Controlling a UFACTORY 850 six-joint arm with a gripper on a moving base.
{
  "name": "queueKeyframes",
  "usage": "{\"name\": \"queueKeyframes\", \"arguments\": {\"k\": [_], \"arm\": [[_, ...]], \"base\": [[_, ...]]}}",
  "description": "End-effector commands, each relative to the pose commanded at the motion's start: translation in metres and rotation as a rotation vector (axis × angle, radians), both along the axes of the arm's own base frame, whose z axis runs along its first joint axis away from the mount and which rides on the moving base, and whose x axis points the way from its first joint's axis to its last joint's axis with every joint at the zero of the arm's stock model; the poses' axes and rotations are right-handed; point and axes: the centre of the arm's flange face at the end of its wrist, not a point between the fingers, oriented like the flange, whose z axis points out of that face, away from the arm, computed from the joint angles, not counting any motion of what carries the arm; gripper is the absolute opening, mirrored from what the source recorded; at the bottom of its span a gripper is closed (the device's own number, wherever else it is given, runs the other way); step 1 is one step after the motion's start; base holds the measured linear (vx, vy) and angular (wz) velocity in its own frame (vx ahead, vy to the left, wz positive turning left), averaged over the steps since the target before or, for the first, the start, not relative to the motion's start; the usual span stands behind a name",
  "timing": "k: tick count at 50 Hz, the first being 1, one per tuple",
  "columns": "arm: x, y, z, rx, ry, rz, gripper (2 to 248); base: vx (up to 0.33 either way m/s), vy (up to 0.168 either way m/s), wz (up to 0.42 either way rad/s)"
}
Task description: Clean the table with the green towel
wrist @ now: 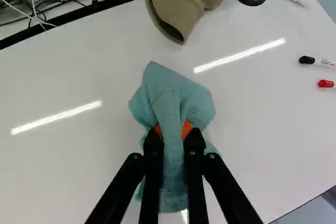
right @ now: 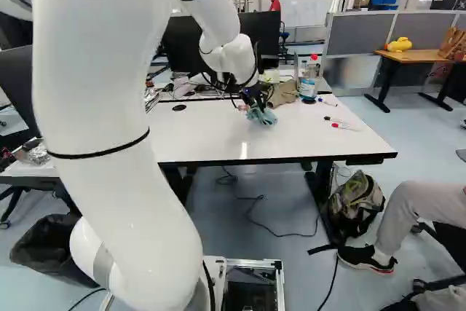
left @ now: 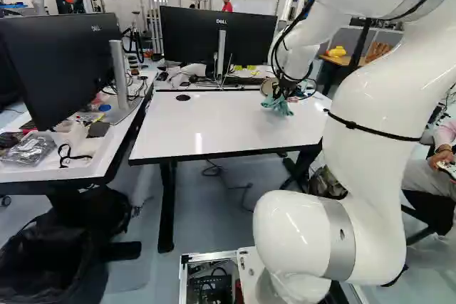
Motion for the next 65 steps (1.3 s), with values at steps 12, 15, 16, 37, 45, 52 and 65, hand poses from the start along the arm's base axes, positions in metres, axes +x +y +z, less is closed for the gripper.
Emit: {"name": "queueKeyframes", "arguments": {"k": [12, 15, 16, 37, 45, 52, 65], "arm": [[-0.017, 0.018, 0.0, 0.002, 0.006, 0.024, 50], [-0.022, 0.022, 0.0, 0.002, 0.008, 0.029, 50], [-0.024, 0.023, 0.0, 0.002, 0.008, 0.03, 50], [-0.061, 0.036, 0.0, 0.004, 0.014, 0.035, 50], [-0.061, 0.036, 0.0, 0.004, 0.014, 0.035, 50], [-0.061, 0.036, 0.0, 0.004, 0.014, 0.035, 50], [-0.051, 0.03, 0.009, -0.002, -0.006, 0.03, 50]], "base": [[0.0, 0.0, 0.0], [0.0, 0.0, 0.0], [0.0, 0.0, 0.0], [0.0, 0.0, 0.0], [0.0, 0.0, 0.0], [0.0, 0.0, 0.0], [0.0, 0.0, 0.0]]}}
